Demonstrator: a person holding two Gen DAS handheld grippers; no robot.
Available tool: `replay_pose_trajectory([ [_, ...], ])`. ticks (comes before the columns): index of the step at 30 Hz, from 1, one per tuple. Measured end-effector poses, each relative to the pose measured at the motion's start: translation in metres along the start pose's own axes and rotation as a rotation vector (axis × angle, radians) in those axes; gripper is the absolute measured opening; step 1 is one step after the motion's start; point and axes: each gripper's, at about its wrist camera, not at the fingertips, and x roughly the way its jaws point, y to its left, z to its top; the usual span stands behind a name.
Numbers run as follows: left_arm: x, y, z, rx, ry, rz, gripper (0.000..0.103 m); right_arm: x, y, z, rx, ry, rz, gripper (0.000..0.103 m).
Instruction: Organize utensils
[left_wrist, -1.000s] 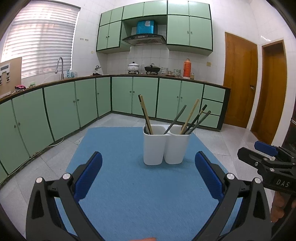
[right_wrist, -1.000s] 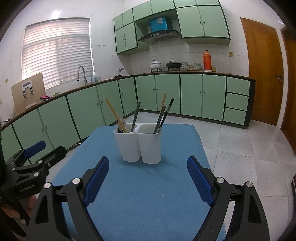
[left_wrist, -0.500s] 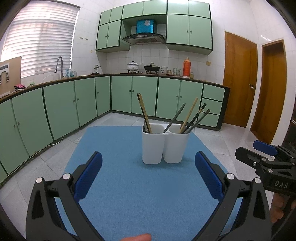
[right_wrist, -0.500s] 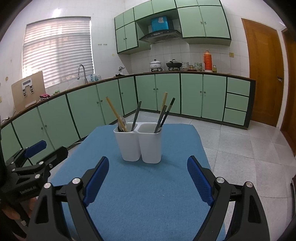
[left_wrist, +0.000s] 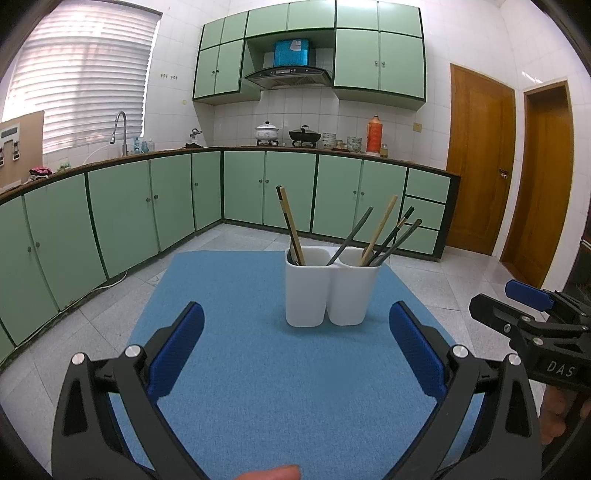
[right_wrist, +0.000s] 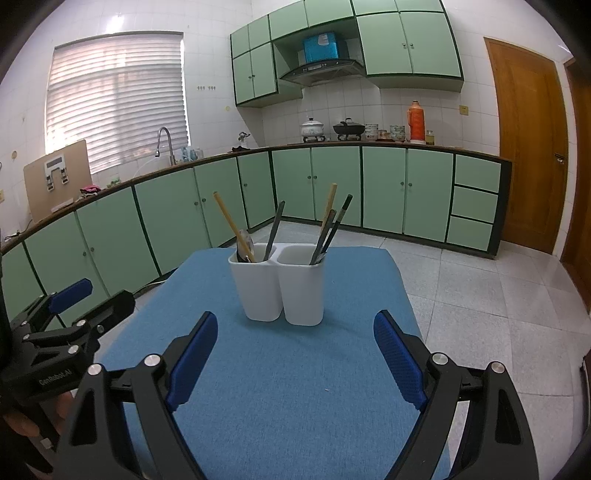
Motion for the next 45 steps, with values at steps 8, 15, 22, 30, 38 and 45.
replay_pose_trajectory([
  [8,-0.0002,0.0001,-0.0004,0.0,0.002,-0.001,0.097,-0.0001,-0.0001,0.0002,0.0,0.001,0.0,0.085],
  [15,0.0001,-0.0002,0.0001,0.0,0.001,-0.001,0.097,-0.0002,0.0003,0.0005,-0.001,0.0,0.0,0.085],
  [22,-0.0001,-0.0001,0.0002,-0.001,0.001,-0.001,0.097,0.0,0.0006,0.0007,-0.001,0.0,0.001,0.085],
  [30,0.0001,-0.0002,0.0003,-0.001,0.002,-0.001,0.097,-0.0001,0.0008,0.0005,-0.001,0.001,0.0,0.085],
  [38,0.0005,0.001,-0.002,-0.004,0.003,-0.001,0.097,0.0016,0.0008,-0.0003,-0.003,0.003,0.0,0.085],
  [45,0.0016,0.0006,-0.0025,-0.006,0.005,0.0,0.097,0.0031,0.0009,-0.0012,-0.004,0.005,0.001,0.085],
])
